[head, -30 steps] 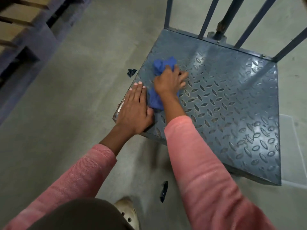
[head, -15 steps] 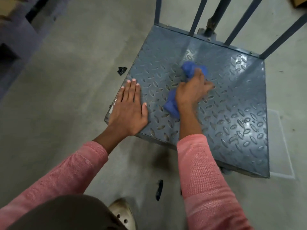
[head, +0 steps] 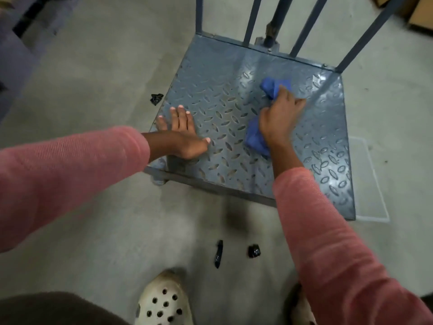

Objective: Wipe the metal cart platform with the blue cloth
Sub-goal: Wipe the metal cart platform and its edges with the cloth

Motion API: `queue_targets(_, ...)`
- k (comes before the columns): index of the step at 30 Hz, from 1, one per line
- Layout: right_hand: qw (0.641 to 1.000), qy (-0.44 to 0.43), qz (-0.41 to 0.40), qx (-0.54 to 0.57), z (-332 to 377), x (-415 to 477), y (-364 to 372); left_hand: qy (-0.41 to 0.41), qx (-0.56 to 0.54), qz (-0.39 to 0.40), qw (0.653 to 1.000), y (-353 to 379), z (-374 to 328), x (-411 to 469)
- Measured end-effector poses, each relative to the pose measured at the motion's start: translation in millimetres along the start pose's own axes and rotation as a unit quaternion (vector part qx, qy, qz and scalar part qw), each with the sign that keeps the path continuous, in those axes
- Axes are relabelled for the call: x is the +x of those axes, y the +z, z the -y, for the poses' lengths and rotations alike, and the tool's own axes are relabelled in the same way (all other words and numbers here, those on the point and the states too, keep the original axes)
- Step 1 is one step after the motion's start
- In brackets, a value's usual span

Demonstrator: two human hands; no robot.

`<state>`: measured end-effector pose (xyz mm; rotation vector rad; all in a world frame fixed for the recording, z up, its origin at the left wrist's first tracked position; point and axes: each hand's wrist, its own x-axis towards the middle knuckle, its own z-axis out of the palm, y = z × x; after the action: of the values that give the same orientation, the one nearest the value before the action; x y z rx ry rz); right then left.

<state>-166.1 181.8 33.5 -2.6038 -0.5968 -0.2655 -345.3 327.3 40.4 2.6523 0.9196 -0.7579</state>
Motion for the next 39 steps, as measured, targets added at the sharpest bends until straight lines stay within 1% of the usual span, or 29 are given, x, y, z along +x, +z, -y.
queue_targets(1,0.998,-0.049,0.015,0.037,12,-2,2,-0.011,0.000,0.003,1.000,-5,-6,5)
queue_targets(3,0.986,-0.137,0.069,0.064,25,-11,16,-0.010,0.005,-0.023,1.000,-9,-21,10)
queue_targets(4,0.982,-0.155,0.095,0.059,24,-16,25,0.001,0.003,-0.047,0.999,-6,-28,12)
queue_targets(5,0.981,-0.155,0.103,0.050,19,-19,31,0.011,-0.009,-0.077,0.997,-1,-33,13)
queue_targets(6,0.984,-0.146,0.093,0.041,9,-21,32,0.021,-0.024,-0.115,0.993,8,-37,13)
queue_targets(8,0.993,-0.104,0.050,0.016,-17,-21,22,0.035,-0.037,-0.195,0.979,25,-37,10)
queue_targets(9,0.997,-0.065,0.038,-0.001,-28,-19,14,0.042,-0.039,-0.218,0.974,32,-36,10)
queue_targets(11,0.998,0.059,0.031,-0.010,-35,-8,-2,0.045,-0.034,-0.236,0.970,38,-33,10)
queue_targets(12,0.993,0.111,0.025,0.006,-28,-1,-6,0.047,-0.031,-0.236,0.970,38,-32,11)
queue_targets(13,0.992,0.121,0.018,0.028,-14,3,-6,0.049,-0.031,-0.236,0.970,36,-33,11)
queue_targets(14,0.995,0.082,0.022,0.052,4,4,-3,0.047,-0.033,-0.238,0.970,36,-34,12)
queue_targets(15,0.996,-0.005,0.049,0.069,22,0,3,0.042,-0.033,-0.243,0.968,37,-34,12)
queue_targets(16,0.989,-0.098,0.094,0.057,37,-6,9,0.039,-0.032,-0.252,0.966,38,-34,12)
queue_targets(17,0.978,-0.158,0.135,0.028,44,-12,16,0.039,-0.035,-0.258,0.965,39,-34,12)
queue_targets(18,0.969,-0.171,0.176,0.000,46,-18,20,0.042,-0.041,-0.260,0.964,40,-34,13)
queue_targets(19,0.969,-0.154,0.193,-0.016,38,-21,24,0.047,-0.048,-0.259,0.963,39,-33,13)
queue_targets(20,0.975,-0.126,0.182,-0.020,25,-21,22,0.052,-0.052,-0.257,0.964,39,-33,13)
queue_targets(23,0.991,-0.050,0.112,-0.051,-28,-14,5,0.067,-0.048,-0.247,0.965,39,-29,11)
queue_targets(26,0.991,0.115,0.053,-0.047,-78,0,-21,0.074,-0.046,-0.248,0.965,38,-30,8)
queue_targets(27,0.987,0.151,0.035,-0.047,-81,3,-27,0.072,-0.045,-0.250,0.965,38,-31,8)
queue_targets(28,0.988,0.147,0.018,-0.041,-76,6,-28,0.070,-0.043,-0.252,0.964,39,-32,8)
queue_targets(29,0.994,0.109,0.011,-0.022,-63,6,-28,0.068,-0.040,-0.255,0.964,39,-32,8)
queue_targets(30,0.999,0.047,0.022,0.000,-44,4,-24,0.066,-0.039,-0.255,0.964,39,-33,8)
queue_targets(32,0.991,-0.100,0.083,-0.007,-9,-12,-7,0.064,-0.039,-0.257,0.964,39,-33,9)
queue_targets(33,0.982,-0.142,0.118,-0.032,3,-24,2,0.064,-0.041,-0.261,0.962,40,-34,9)
queue_targets(34,0.978,-0.147,0.135,-0.054,7,-35,9,0.066,-0.044,-0.263,0.961,39,-33,9)
queue_targets(35,0.980,-0.130,0.134,-0.069,1,-39,12,0.069,-0.046,-0.261,0.962,39,-32,9)
queue_targets(37,0.984,-0.111,0.103,-0.091,-28,-35,7,0.076,-0.043,-0.256,0.963,40,-30,11)
queue_targets(39,0.984,-0.103,0.074,-0.122,-73,-23,-4,0.082,-0.039,-0.252,0.963,40,-27,12)
